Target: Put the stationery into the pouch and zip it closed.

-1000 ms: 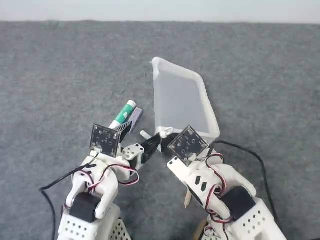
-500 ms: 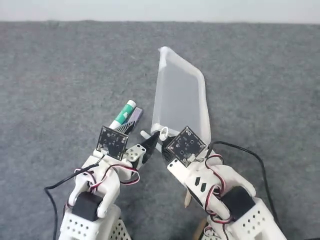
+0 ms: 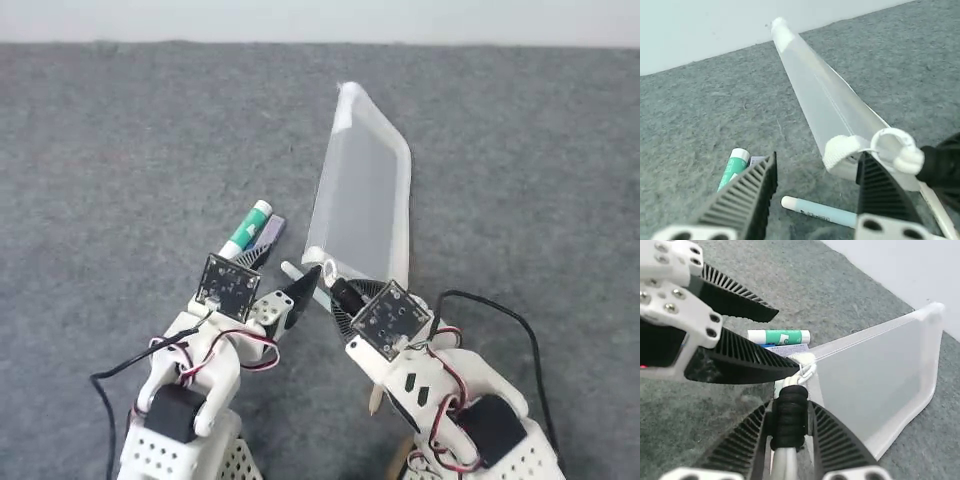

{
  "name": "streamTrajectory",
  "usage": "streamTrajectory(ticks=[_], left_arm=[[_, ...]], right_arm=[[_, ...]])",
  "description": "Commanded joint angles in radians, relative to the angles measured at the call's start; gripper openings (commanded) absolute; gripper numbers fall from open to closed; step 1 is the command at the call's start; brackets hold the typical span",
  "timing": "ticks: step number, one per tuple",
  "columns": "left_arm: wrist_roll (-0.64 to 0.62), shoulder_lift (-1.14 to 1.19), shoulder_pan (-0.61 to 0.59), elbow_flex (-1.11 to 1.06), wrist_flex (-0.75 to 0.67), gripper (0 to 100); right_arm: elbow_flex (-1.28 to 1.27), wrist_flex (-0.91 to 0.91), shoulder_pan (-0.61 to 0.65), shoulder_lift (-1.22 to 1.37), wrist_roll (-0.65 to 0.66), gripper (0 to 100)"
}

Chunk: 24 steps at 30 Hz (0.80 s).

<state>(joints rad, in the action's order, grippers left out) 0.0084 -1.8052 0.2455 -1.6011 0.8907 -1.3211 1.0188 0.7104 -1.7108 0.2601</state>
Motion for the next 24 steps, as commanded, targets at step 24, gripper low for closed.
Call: streamTrajectory(ticks=[24], left_arm=[[0.009, -0.021, 0.003, 0.031, 0.038, 24]], right_arm=[[0.018, -0.01, 0.012, -0.038, 0.015, 0.5]])
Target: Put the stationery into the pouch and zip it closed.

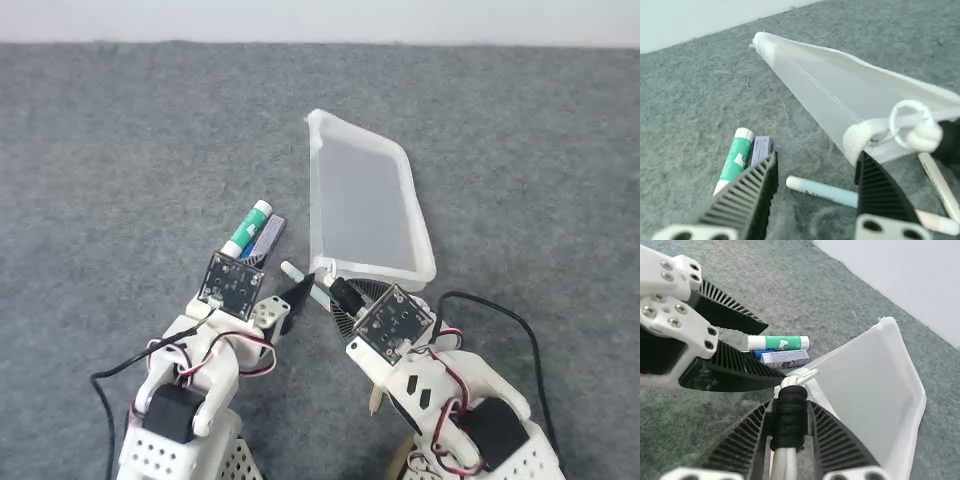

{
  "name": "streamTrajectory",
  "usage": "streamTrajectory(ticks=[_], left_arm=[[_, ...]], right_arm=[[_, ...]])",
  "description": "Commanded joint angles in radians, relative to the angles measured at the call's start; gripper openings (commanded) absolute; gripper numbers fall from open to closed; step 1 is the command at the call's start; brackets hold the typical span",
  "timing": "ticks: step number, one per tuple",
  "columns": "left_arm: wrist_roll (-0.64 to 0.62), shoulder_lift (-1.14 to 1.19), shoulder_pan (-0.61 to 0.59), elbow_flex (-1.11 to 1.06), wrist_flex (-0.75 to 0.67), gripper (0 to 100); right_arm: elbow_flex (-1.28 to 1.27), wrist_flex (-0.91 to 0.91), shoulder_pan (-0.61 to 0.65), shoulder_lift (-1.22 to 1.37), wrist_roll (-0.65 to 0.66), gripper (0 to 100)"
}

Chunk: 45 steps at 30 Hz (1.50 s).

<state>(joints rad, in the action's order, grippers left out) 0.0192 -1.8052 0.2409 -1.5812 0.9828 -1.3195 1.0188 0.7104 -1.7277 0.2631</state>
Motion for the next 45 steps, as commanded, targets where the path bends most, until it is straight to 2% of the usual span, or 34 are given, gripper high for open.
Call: streamTrajectory(ticks=[1, 6, 18, 21, 25, 35, 41, 45], left_arm=[[-0.002, -0.021, 0.009, 0.012, -0.054, 24], [-0.003, -0.021, 0.075, 0.01, -0.046, 24], [0.002, -0.021, 0.058, -0.039, -0.103, 23], [-0.002, -0.021, 0.055, -0.038, -0.104, 23], [0.003, -0.021, 0.055, -0.041, -0.129, 17], [0.005, -0.021, 0.054, -0.058, -0.18, 1], [0.003, -0.021, 0.052, -0.018, -0.133, 1], [0.0, -0.021, -0.021, 0.033, -0.078, 1]], right_arm=[[0.017, -0.01, 0.012, -0.021, 0.012, 0.5], [0.017, -0.01, 0.012, -0.021, 0.012, 0.5], [0.021, 0.005, 0.013, -0.03, 0.012, 0.5], [0.02, 0.008, 0.05, -0.03, 0.012, 0.5], [0.021, 0.028, 0.104, -0.03, 0.017, 0.5], [0.02, 0.022, 0.077, -0.03, 0.02, 0.5], [0.018, 0.008, 0.019, -0.03, 0.02, 0.5], [0.017, -0.01, -0.021, -0.021, 0.021, 0.5]])
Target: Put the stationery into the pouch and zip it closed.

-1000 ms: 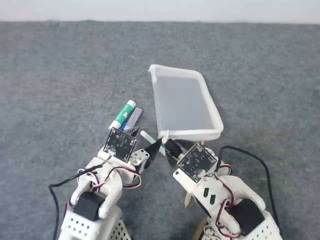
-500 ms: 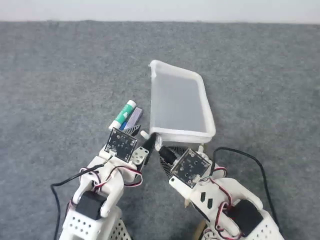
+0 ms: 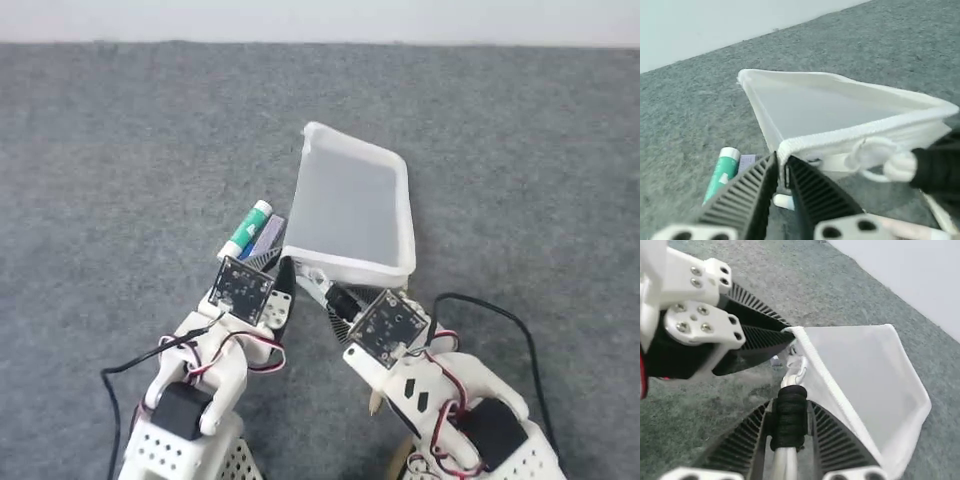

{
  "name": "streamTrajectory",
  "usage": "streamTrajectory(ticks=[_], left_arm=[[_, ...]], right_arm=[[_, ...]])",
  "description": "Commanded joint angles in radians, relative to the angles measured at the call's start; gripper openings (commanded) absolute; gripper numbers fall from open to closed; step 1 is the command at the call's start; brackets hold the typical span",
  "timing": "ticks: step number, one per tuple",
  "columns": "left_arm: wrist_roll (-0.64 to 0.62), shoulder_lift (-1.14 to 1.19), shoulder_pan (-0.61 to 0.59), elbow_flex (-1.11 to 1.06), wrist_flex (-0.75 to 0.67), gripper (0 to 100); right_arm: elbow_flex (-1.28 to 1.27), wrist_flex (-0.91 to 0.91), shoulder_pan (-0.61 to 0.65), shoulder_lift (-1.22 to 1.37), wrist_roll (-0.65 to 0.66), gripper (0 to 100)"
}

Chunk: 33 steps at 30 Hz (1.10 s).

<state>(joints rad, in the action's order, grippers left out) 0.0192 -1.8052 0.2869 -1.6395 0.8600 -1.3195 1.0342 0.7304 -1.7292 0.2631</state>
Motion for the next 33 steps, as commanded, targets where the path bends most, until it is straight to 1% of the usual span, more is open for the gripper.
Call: streamTrajectory(ticks=[1, 6, 10, 16, 22, 29, 32, 33], left_arm=[[-0.002, -0.021, -0.091, 0.101, 0.054, 1], [-0.006, -0.021, -0.147, 0.142, 0.097, 1], [-0.054, -0.021, -0.207, 0.147, 0.092, 1], [-0.08, -0.021, -0.273, 0.173, 0.094, 1], [-0.109, -0.021, -0.336, 0.193, 0.094, 1], [-0.109, -0.021, -0.334, 0.193, 0.095, 1], [-0.109, -0.021, -0.328, 0.189, 0.095, 2], [-0.109, -0.021, -0.328, 0.188, 0.094, 4]], right_arm=[[0.017, -0.025, -0.05, -0.019, 0.021, 0.5], [0.021, -0.027, -0.076, -0.019, 0.021, 0.5], [0.021, -0.027, -0.081, -0.019, 0.021, 0.5], [0.023, -0.044, -0.163, -0.018, 0.021, 0.5], [0.023, -0.047, -0.206, -0.018, 0.025, 0.5], [0.023, -0.064, -0.263, -0.019, 0.041, 0.5], [0.021, -0.061, -0.259, -0.028, 0.04, 0.5], [0.021, -0.061, -0.257, -0.028, 0.04, 0.5]])
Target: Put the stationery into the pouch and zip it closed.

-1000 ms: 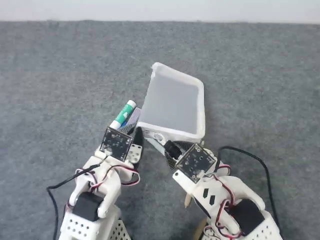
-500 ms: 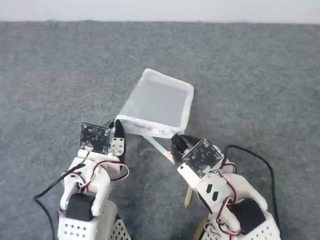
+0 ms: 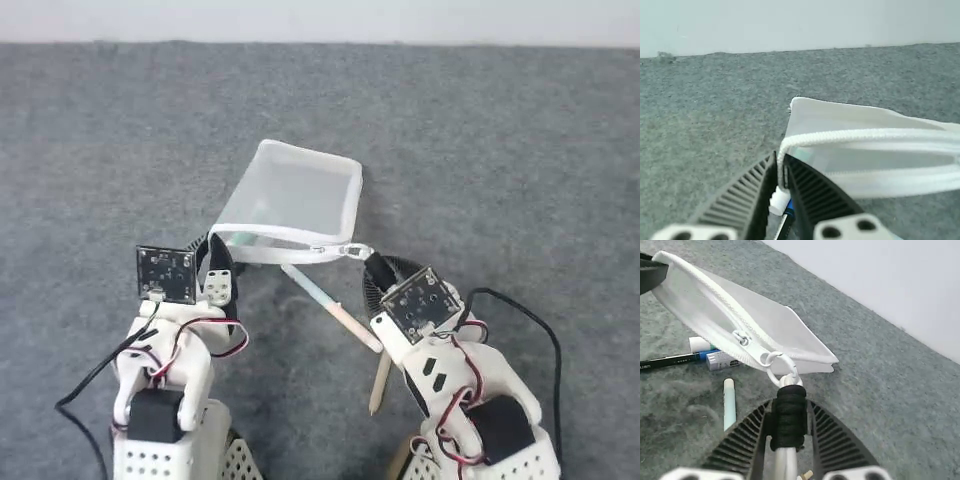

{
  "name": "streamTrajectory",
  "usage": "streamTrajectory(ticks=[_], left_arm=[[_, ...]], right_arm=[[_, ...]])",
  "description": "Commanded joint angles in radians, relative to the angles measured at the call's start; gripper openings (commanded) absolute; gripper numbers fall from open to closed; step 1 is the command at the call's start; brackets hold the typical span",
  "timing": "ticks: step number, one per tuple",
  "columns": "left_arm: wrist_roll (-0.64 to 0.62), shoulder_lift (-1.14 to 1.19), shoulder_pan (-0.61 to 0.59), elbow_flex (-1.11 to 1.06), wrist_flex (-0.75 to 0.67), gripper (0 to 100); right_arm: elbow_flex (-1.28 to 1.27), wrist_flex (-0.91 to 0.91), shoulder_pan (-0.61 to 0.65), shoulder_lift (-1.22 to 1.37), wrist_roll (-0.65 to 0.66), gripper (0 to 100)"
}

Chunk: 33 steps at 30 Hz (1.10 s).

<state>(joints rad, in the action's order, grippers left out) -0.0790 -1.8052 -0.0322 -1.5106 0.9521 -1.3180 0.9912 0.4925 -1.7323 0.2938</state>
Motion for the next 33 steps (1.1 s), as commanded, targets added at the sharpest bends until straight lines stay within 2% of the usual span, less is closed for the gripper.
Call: streamTrajectory(ticks=[1, 4, 6, 13, 19, 25, 30, 33], left_arm=[[-0.011, -0.021, -0.009, 0.058, 0.005, 7], [-0.043, -0.021, -0.009, 0.028, 0.006, 23], [-0.08, -0.021, -0.009, 0.024, 0.006, 27], [-0.081, -0.02, -0.005, 0.019, 0.006, 26], [-0.035, 0.06, 0.069, 0.013, -0.023, 26], [-0.034, 0.311, 0.072, 0.074, -0.133, 26], [-0.032, 0.597, 0.071, 0.177, -0.19, 26], [-0.032, 0.738, 0.068, 0.255, -0.192, 20]], right_arm=[[0.02, -0.018, -0.019, -0.025, 0.008, 0.5], [0.02, -0.016, 0.01, -0.025, 0.008, 0.5], [0.02, -0.016, 0.027, -0.027, 0.008, 0.5], [0.023, -0.016, 0.03, -0.027, 0.008, 0.5], [0.104, 0.042, 0.03, -0.027, 0.015, 0.5], [0.114, 0.061, 0.03, -0.027, 0.015, 0.5], [0.115, 0.082, 0.077, -0.027, 0.017, 0.5], [0.114, 0.084, 0.088, -0.027, 0.017, 0.5]])
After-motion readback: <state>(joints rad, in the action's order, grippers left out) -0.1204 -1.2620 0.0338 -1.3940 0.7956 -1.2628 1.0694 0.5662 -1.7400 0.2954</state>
